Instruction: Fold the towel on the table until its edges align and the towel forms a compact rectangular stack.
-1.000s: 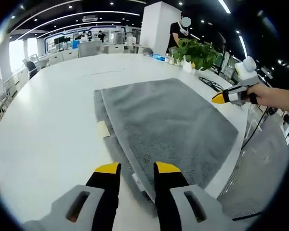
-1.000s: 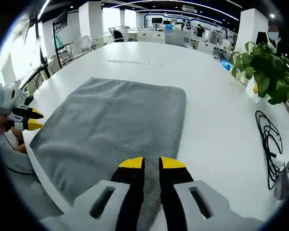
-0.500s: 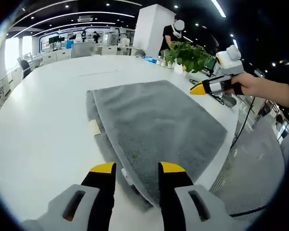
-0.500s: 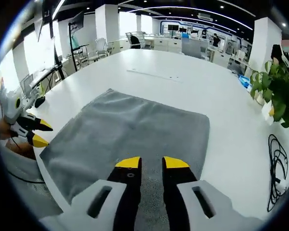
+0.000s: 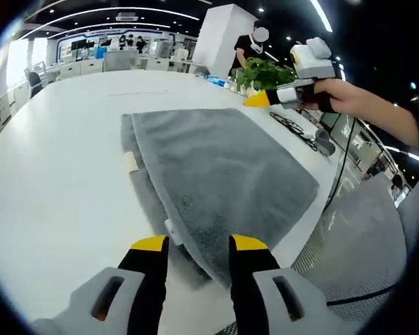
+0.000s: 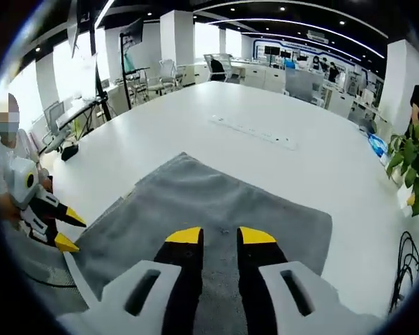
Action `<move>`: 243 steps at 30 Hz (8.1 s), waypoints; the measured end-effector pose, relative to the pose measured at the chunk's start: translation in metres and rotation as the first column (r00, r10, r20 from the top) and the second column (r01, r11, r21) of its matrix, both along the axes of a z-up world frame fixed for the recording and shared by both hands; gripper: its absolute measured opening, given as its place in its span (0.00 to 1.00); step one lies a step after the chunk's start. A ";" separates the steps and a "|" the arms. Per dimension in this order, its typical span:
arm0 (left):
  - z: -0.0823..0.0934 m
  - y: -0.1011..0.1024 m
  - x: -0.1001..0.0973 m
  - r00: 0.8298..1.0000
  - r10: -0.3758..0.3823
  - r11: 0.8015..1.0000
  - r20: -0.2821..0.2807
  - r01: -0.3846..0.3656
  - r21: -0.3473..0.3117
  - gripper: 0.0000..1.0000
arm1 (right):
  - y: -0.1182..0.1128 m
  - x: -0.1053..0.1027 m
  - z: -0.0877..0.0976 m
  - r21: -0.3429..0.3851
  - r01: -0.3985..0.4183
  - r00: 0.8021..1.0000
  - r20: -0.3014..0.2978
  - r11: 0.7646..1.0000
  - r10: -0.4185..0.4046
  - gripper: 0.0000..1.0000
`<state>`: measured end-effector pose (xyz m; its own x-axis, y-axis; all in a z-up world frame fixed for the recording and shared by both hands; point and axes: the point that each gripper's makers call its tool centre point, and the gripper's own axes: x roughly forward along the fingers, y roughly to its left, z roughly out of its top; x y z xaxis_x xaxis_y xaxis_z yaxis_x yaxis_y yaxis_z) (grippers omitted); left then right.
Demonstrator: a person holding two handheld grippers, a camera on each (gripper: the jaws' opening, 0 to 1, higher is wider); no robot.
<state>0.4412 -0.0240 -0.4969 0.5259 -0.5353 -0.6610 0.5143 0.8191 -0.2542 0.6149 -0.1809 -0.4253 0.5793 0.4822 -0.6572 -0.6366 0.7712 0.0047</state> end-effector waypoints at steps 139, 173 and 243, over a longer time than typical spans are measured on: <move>-0.020 0.045 -0.021 0.920 0.306 0.933 -0.245 -0.341 -0.115 0.01 | 0.232 0.033 -0.092 0.031 -0.256 0.963 -0.075 0.966 0.257 0.02; 0.027 -0.001 0.018 0.995 0.004 1.000 0.097 -0.005 0.017 0.34 | 0.066 0.020 -0.033 -0.015 -0.124 0.991 -0.045 0.992 0.123 0.32; 0.074 0.026 0.003 0.972 0.167 0.983 0.164 -0.152 -0.101 0.92 | -0.127 -0.164 -0.069 0.136 0.426 0.892 -0.224 0.894 -0.391 0.52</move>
